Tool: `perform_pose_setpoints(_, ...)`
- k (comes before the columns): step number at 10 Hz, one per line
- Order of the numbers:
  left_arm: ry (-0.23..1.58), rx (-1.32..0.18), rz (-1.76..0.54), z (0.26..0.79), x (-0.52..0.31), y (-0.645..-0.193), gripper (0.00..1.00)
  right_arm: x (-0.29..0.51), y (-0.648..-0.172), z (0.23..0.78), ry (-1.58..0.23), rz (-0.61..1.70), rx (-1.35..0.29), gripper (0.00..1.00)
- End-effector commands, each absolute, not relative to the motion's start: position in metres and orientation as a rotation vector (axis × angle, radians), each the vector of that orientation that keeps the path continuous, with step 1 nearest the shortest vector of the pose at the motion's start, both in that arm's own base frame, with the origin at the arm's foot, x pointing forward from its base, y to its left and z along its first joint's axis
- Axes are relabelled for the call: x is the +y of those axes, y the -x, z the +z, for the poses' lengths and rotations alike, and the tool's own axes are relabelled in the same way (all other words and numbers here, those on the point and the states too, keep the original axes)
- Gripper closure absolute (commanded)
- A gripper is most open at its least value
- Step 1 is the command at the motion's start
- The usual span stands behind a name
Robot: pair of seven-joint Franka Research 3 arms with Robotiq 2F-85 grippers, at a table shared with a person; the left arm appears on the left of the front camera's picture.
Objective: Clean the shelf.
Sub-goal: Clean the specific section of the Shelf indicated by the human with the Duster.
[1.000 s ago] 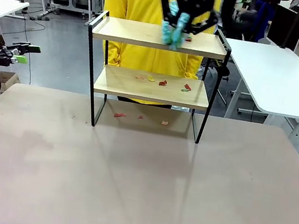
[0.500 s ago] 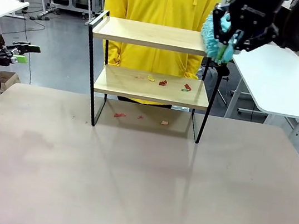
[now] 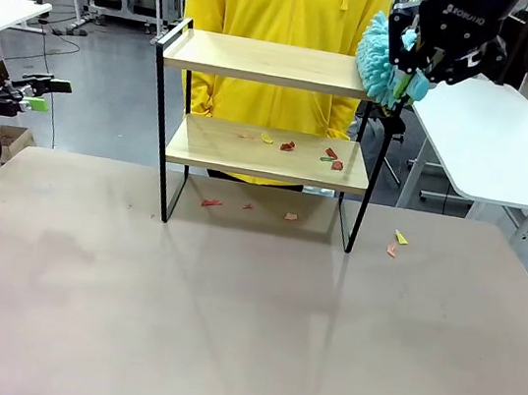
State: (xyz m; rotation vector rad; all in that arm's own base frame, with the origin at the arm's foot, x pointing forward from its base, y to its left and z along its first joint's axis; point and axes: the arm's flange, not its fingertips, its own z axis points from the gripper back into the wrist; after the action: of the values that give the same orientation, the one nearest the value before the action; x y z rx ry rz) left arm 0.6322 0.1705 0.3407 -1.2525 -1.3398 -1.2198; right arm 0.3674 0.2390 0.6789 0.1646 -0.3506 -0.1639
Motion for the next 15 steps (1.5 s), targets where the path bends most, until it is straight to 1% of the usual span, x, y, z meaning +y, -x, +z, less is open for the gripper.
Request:
perform_pose_setpoints(1,1.246,-1.340,-1.218,0.343,0.170,-0.631,0.00,0.236,-0.368,0.680,-0.163,-0.188,-0.335,0.87)
perform_pose_setpoints(4,1.246,-1.340,-1.218,0.343,0.170,-0.631,0.00,0.236,-0.368,0.678,-0.157,-0.172,-0.342,0.87)
perform_pose_setpoints(6,1.246,-1.340,-1.218,0.343,0.170,-0.631,0.00,0.207,-0.359,0.692,-0.188,-0.066,-0.347,0.87)
perform_pose_setpoints(10,1.246,-1.340,-1.218,0.343,0.170,-0.631,0.00,0.181,-0.325,0.722,-0.271,0.203,-0.341,0.87)
perform_pose_setpoints(13,1.246,-1.340,-1.218,0.343,0.170,-0.631,0.00,0.157,-0.288,0.737,-0.331,0.484,-0.243,0.87)
perform_pose_setpoints(15,1.246,-1.340,-1.218,0.343,0.170,-0.631,0.00,0.145,-0.269,0.727,-0.346,0.650,-0.161,0.87)
